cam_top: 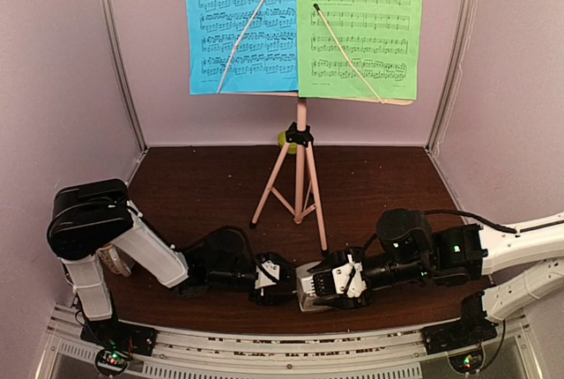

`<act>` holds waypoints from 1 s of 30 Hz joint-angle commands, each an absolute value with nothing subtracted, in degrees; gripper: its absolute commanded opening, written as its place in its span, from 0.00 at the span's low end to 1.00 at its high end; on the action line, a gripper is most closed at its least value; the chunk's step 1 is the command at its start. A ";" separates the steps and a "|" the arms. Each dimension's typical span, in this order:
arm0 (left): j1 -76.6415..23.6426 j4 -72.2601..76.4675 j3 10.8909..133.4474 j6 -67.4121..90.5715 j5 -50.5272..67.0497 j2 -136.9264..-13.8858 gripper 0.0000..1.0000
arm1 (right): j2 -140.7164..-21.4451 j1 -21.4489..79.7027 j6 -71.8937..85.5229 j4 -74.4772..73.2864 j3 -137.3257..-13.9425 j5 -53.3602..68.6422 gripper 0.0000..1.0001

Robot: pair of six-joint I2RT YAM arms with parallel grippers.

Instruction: Set up the instrument practice props

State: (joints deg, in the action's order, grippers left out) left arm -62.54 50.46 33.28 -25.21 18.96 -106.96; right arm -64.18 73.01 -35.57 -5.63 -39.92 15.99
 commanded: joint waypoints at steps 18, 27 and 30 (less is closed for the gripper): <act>-59.97 55.22 29.85 -18.88 16.25 -99.06 0.75 | -63.98 73.48 -30.88 5.72 -40.33 12.65 0.03; -57.66 48.29 24.19 -5.41 9.74 -82.82 0.90 | -71.56 72.16 -17.32 18.78 -42.20 9.57 0.04; -57.66 41.40 22.86 -3.48 5.42 -75.04 0.93 | -75.07 71.47 -13.92 20.54 -43.97 9.45 0.06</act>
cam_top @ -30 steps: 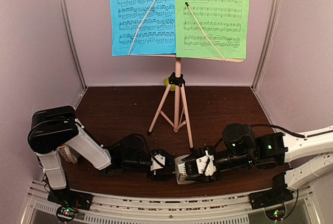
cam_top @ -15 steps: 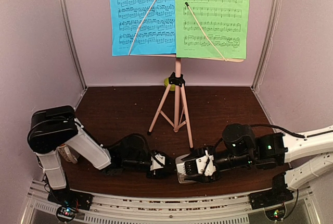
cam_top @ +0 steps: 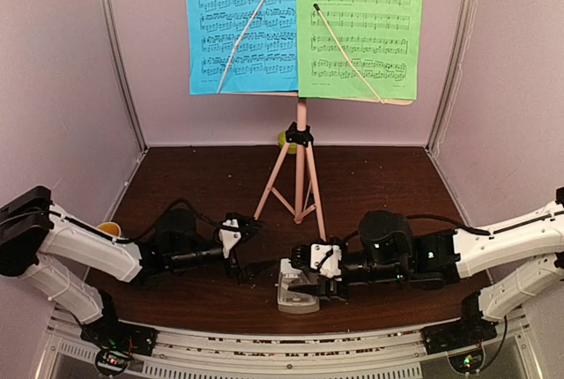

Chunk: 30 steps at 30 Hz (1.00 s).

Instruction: Set up the instrument practice props

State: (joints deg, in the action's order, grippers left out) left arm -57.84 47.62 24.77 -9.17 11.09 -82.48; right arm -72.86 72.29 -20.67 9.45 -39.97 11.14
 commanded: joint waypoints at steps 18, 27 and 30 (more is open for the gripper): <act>-57.73 21.65 24.09 5.89 9.16 -55.75 0.98 | -81.82 67.02 -7.30 30.70 -44.78 19.52 0.52; -58.83 19.28 29.35 1.45 21.39 -61.52 0.98 | -75.66 65.89 -5.74 27.43 -44.10 19.96 0.91; -59.25 18.71 31.09 0.07 23.19 -63.19 0.98 | -72.34 65.46 -2.60 26.70 -42.35 18.64 0.93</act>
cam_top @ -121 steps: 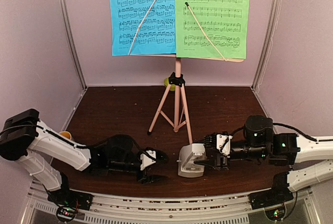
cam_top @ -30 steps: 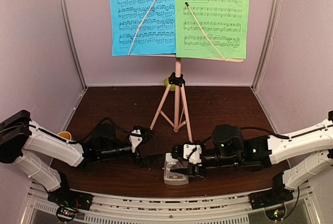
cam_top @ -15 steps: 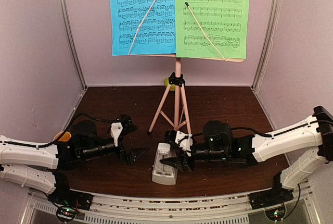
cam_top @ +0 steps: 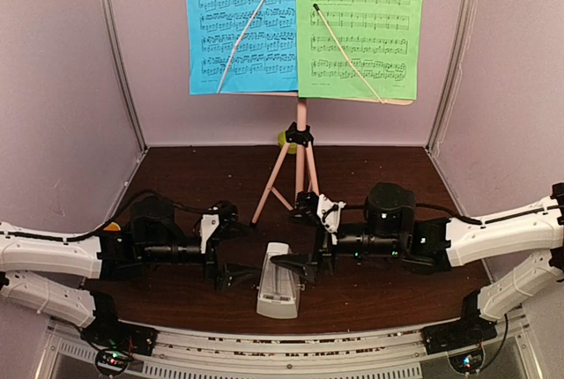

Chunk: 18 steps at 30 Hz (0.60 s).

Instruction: Set up the instrument practice props

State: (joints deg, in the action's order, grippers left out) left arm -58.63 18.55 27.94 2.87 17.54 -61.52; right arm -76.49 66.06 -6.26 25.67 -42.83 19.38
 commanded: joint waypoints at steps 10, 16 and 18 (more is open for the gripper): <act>-60.09 18.96 35.29 -1.35 23.61 -73.05 0.98 | -60.36 62.16 9.48 24.76 -30.11 13.07 0.98; -60.03 23.46 36.16 -1.61 26.82 -78.50 0.98 | -56.25 59.00 14.73 26.38 -22.44 13.45 1.00; -60.05 24.36 36.63 -1.92 27.44 -80.31 0.98 | -56.24 58.61 15.22 26.41 -20.64 13.13 1.00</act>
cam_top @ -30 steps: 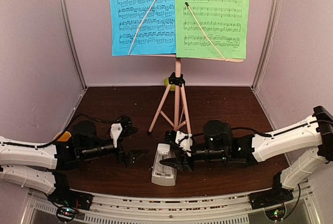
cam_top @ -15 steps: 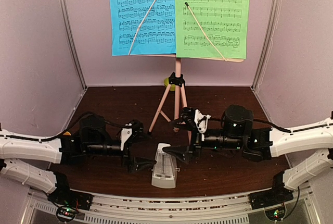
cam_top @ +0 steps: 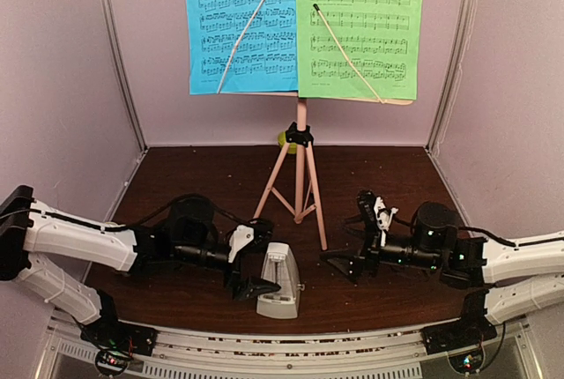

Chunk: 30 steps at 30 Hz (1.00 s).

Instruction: Set up the instrument practice props

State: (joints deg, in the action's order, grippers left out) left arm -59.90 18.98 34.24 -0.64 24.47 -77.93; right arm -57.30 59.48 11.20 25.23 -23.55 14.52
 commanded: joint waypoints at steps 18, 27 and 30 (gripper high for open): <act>-60.01 40.52 36.06 -2.42 37.70 -93.04 0.78 | -62.04 58.19 17.01 33.87 -16.41 16.31 0.92; -59.96 33.75 35.45 -6.79 33.27 -83.59 0.47 | -64.55 58.18 18.89 33.90 -16.36 15.21 0.81; -60.05 30.96 35.44 -9.31 31.57 -78.63 0.44 | -67.38 58.18 19.58 34.35 -17.50 15.68 0.73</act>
